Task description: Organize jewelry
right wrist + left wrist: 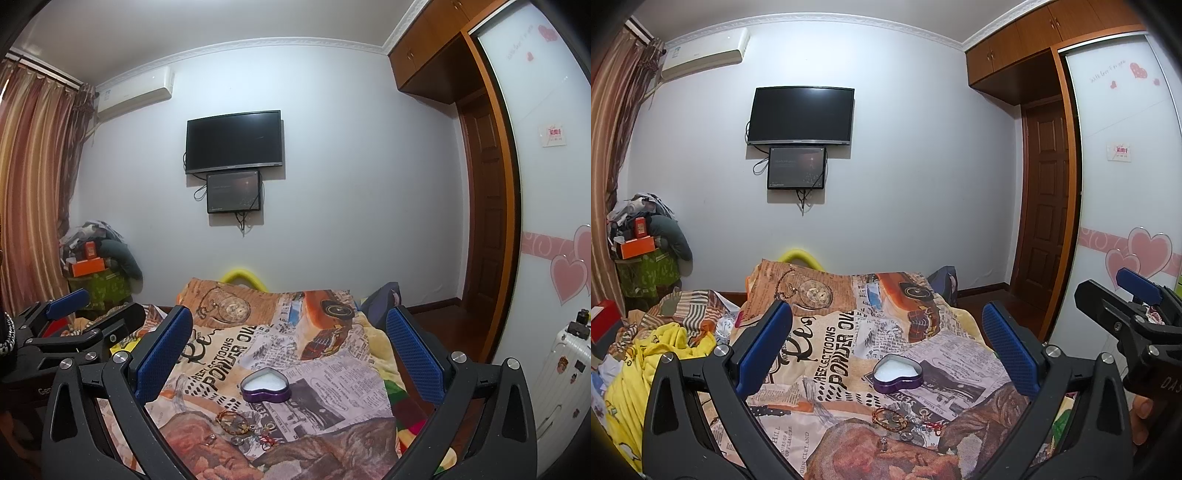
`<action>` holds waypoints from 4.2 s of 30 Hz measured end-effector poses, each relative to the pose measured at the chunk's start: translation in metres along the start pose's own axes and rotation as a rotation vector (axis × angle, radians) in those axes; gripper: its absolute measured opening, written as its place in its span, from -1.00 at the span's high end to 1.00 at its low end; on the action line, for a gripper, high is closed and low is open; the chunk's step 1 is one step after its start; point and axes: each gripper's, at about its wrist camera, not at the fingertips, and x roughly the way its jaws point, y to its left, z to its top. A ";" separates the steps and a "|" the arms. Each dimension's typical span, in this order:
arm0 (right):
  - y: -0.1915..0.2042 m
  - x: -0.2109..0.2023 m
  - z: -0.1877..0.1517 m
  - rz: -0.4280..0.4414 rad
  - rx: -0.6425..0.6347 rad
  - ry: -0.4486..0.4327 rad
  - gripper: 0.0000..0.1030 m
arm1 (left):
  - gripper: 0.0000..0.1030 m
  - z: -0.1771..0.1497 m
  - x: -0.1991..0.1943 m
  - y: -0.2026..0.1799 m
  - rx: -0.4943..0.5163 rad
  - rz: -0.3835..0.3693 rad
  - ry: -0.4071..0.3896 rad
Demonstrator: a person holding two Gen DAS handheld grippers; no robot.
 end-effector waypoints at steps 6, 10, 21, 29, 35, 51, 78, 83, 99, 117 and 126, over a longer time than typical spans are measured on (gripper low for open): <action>0.000 0.001 -0.002 -0.002 0.001 0.006 -1.00 | -1.00 -0.002 0.000 -0.001 0.001 0.000 0.004; -0.002 0.002 -0.005 -0.006 0.002 0.015 -1.00 | -1.00 -0.003 0.003 -0.002 0.001 -0.001 0.012; -0.010 0.014 -0.010 -0.016 0.004 0.056 -1.00 | -1.00 -0.006 0.020 -0.001 0.000 -0.002 0.055; -0.018 0.031 -0.018 -0.030 0.002 0.115 -1.00 | -1.00 -0.015 0.045 0.006 -0.012 0.003 0.125; -0.021 0.047 -0.030 -0.048 -0.019 0.176 -1.00 | -1.00 -0.028 0.073 0.016 -0.003 0.021 0.207; -0.045 0.105 -0.096 -0.049 0.002 0.488 -1.00 | -1.00 -0.102 0.139 0.047 0.015 0.015 0.558; -0.008 0.157 -0.168 0.241 -0.020 0.787 0.02 | -0.17 -0.162 0.158 0.037 0.068 -0.129 0.794; 0.000 0.158 -0.169 0.269 -0.041 0.783 0.06 | 0.20 -0.158 0.156 0.033 0.080 -0.150 0.784; 0.008 0.163 -0.175 0.311 -0.082 0.786 0.68 | 0.65 -0.169 0.164 0.018 0.066 -0.246 0.817; 0.007 0.152 -0.151 0.338 -0.021 0.746 0.85 | 1.00 -0.154 0.160 0.027 0.039 -0.214 0.754; 0.002 0.150 -0.128 0.299 -0.022 0.677 0.85 | 1.00 -0.122 0.159 0.028 0.012 -0.222 0.654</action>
